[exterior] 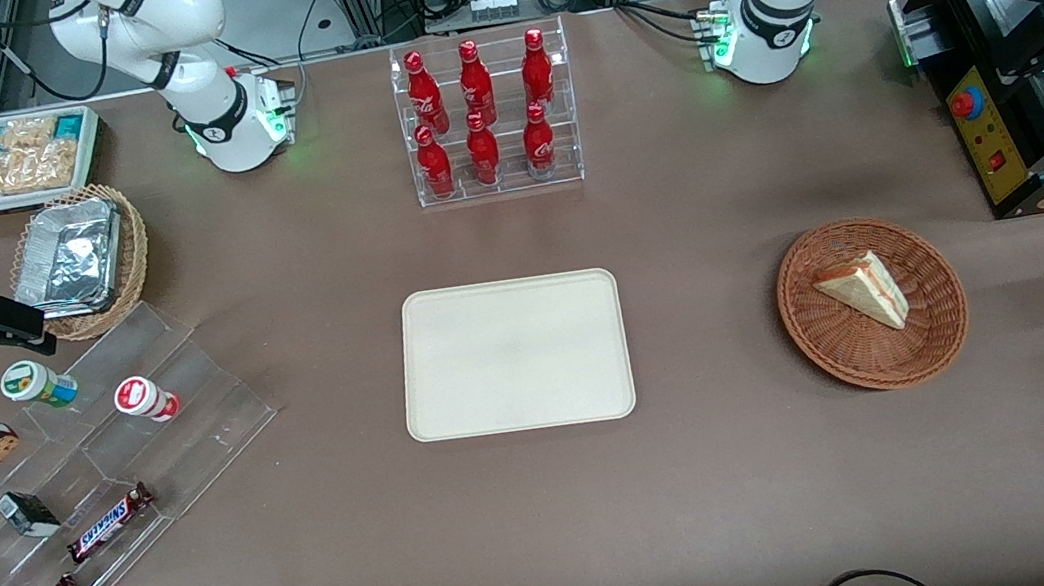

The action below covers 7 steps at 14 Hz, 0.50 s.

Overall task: Place sandwich from basket to tray
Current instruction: 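Move the left gripper over the wicker basket toward the sandwich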

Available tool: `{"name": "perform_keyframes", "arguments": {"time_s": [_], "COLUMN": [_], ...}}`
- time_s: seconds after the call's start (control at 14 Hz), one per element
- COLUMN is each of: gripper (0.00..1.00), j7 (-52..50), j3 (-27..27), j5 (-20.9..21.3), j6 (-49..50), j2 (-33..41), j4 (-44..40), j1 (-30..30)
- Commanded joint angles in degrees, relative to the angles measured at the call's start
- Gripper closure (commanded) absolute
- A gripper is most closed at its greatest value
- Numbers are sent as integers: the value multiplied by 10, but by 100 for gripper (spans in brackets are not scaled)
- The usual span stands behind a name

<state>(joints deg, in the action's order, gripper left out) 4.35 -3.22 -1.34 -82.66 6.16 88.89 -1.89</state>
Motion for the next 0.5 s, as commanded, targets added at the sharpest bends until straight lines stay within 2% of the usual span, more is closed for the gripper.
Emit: {"name": "perform_keyframes", "arguments": {"time_s": [0.0, 0.29, 0.43], "gripper": [0, 0, 0], "j7": [-1, -17, -88], "j3": [-7, -9, -10], "j5": [6, 10, 11], "j6": [40, 35, 22], "j2": [-4, -32, -55], "j4": [-18, -15, -7], "j1": [-6, -3, 6]}}
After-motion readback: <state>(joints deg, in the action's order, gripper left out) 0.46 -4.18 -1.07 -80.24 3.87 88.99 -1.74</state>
